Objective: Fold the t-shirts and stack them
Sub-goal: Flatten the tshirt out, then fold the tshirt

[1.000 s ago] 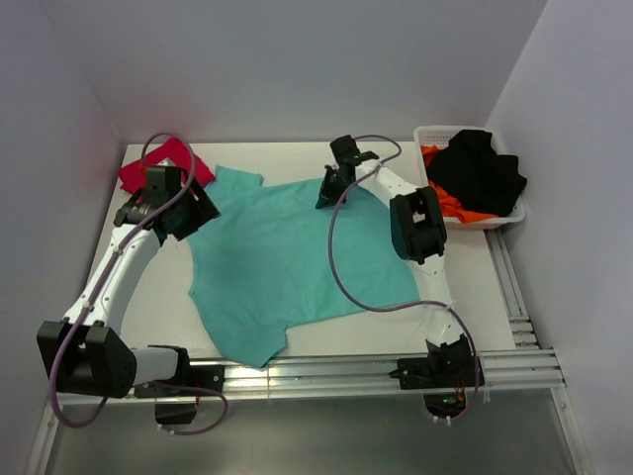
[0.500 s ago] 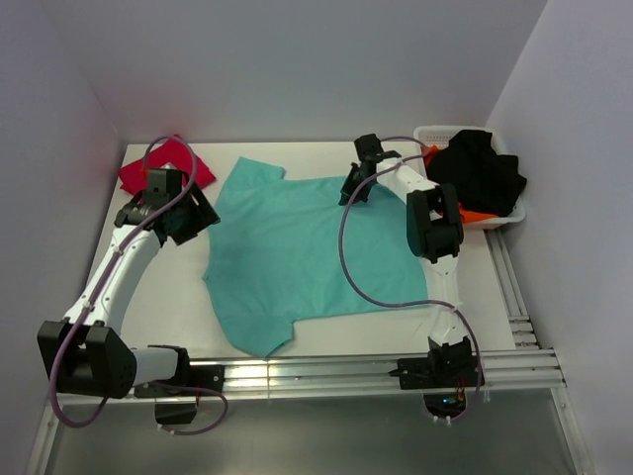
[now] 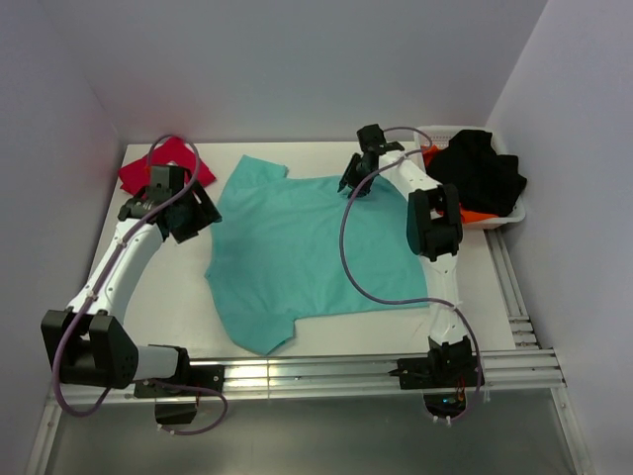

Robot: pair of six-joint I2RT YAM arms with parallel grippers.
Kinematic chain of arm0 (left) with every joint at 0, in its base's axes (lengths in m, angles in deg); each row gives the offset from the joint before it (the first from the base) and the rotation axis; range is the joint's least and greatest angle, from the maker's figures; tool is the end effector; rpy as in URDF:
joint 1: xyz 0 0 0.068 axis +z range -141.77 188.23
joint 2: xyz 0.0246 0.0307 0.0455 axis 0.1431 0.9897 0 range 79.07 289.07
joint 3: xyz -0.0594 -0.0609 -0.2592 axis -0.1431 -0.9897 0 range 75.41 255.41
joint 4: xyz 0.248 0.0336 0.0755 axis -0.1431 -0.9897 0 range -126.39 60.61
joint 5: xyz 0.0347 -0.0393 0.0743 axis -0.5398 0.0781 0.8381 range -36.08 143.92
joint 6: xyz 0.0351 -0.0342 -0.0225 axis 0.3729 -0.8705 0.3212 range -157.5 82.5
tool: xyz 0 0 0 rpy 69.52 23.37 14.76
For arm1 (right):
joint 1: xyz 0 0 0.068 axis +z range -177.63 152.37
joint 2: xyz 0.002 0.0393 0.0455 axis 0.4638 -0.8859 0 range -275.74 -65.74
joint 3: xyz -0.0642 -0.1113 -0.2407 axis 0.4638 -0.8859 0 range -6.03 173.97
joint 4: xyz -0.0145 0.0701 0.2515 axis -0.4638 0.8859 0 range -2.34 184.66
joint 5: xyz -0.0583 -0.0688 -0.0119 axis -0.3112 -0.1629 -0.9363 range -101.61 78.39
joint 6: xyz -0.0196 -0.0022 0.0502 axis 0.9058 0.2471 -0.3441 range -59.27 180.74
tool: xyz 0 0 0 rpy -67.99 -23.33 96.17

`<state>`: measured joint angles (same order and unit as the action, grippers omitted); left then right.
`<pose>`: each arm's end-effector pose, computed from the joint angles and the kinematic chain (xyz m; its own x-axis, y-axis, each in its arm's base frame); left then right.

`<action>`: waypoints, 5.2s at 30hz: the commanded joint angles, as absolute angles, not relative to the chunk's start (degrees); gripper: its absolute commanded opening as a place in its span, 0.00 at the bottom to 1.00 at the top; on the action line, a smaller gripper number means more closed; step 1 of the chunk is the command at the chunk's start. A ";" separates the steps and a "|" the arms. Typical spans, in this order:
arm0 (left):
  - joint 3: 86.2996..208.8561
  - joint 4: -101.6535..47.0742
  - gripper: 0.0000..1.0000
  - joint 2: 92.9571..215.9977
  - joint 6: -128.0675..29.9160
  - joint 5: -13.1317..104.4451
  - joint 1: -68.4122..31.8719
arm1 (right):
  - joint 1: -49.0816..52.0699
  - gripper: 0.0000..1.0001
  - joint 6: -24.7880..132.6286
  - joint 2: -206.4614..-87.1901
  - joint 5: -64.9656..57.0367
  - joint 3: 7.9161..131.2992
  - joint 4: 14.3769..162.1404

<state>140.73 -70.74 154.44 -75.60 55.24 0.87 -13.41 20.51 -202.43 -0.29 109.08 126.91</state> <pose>0.2712 -0.0343 0.2996 -0.6801 -0.5343 -0.5021 -0.3888 0.8434 -0.3709 0.4976 0.1333 0.1651 -0.8617 0.4349 -0.2616 0.2919 0.8463 0.4456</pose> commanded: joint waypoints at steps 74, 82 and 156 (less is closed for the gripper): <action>105.64 -75.98 0.37 146.48 -142.09 68.24 -56.64 | -9.88 1.00 23.12 -107.23 -15.74 48.65 149.19; 104.94 -71.76 0.13 147.53 -135.94 68.94 -49.96 | -9.88 1.00 22.85 -108.37 -15.82 49.52 149.18; 126.11 -78.08 0.00 148.86 -100.78 67.45 -19.63 | -9.44 0.00 -3.69 -130.61 -26.64 23.94 134.23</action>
<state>122.78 -75.89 150.14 -101.20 65.82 -19.98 -9.59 -2.88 -129.99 -24.01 23.40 134.21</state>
